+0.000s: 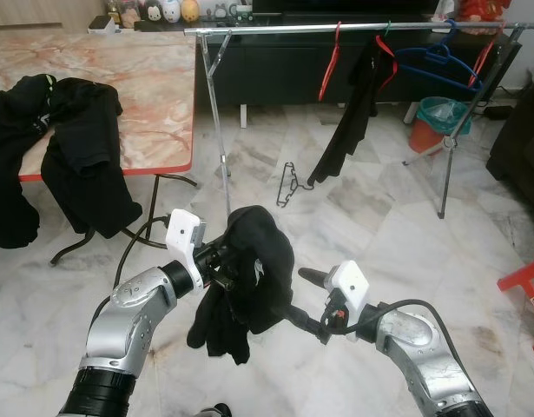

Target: Hang hanger

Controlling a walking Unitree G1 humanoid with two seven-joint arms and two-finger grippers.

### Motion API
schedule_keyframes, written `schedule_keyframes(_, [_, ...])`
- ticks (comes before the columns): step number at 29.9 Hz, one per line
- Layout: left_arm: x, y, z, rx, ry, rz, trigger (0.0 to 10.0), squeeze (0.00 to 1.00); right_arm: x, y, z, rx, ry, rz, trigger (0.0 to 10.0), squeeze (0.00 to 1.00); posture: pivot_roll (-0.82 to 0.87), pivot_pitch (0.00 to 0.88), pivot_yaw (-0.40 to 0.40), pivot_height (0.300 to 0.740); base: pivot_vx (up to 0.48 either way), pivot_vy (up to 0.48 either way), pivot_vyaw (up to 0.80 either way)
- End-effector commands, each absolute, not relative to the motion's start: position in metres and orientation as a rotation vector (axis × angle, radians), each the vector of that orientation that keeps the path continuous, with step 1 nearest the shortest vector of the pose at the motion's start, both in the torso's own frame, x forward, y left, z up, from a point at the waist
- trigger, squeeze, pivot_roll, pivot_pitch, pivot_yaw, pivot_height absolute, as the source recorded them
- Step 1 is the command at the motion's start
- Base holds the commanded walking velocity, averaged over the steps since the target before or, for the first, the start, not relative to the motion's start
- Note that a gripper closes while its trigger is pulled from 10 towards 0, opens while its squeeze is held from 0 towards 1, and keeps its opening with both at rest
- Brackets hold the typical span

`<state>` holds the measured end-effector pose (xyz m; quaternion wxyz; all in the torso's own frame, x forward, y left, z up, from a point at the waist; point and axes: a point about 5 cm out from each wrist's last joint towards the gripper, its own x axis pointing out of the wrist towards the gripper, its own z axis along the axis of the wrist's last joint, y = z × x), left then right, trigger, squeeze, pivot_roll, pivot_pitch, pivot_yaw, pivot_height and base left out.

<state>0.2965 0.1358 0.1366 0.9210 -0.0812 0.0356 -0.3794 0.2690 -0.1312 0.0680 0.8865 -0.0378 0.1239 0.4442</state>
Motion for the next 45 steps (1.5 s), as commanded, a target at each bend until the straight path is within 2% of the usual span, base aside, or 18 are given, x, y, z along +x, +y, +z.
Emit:
schedule_keyframes(1, [0.292, 0.132, 0.143, -0.171, 0.055, -0.832, 10.0, 0.0, 0.275, -0.132, 0.07, -0.091, 0.245, 0.895, 10.0, 0.0, 0.01, 0.071, 0.004, 0.74, 0.0, 0.0, 0.0])
schedule_keyframes(7, [0.285, 0.124, 0.147, -0.2, 0.07, -0.899, 10.0, 0.0, 0.277, -0.12, 0.073, -0.047, 0.223, 0.982, 10.0, 0.0, 0.01, 0.07, -0.001, 0.74, 0.0, 0.0, 0.0])
schedule_keyframes(15, [0.285, 0.12, 0.151, -0.206, 0.062, -0.922, 10.0, 0.0, 0.275, -0.121, 0.079, -0.001, 0.198, 1.05, 10.0, 0.0, 0.01, 0.07, 0.001, 0.74, 0.0, 0.0, 0.0])
schedule_keyframes(18, [0.284, 0.119, 0.152, -0.21, 0.063, -0.931, 10.0, 0.0, 0.279, -0.125, 0.075, -0.033, 0.215, 1.005, 10.0, 0.0, 0.01, 0.07, 0.001, 0.74, 0.0, 0.0, 0.0])
schedule_keyframes(21, [0.282, 0.115, 0.154, -0.21, 0.066, -0.954, 10.0, 0.0, 0.29, -0.136, 0.061, -0.141, 0.276, 0.857, 10.0, 0.0, 0.01, 0.069, 0.0, 0.74, 0.0, 0.0, 0.0])
schedule_keyframes(28, [0.282, 0.116, 0.154, -0.207, 0.068, -0.947, 10.0, 0.0, 0.305, -0.155, 0.053, -0.222, 0.325, 0.614, 10.0, 0.0, 0.02, 0.07, 0.002, 0.74, 0.0, 0.0, 0.0])
schedule_keyframes(45, [0.287, 0.121, 0.165, -0.224, 0.033, -0.912, 10.0, 0.0, 0.304, -0.167, 0.032, -0.227, 0.365, 0.433, 10.0, 0.0, 0.03, 0.069, -0.003, 0.74, 0.0, 0.0, 0.0])
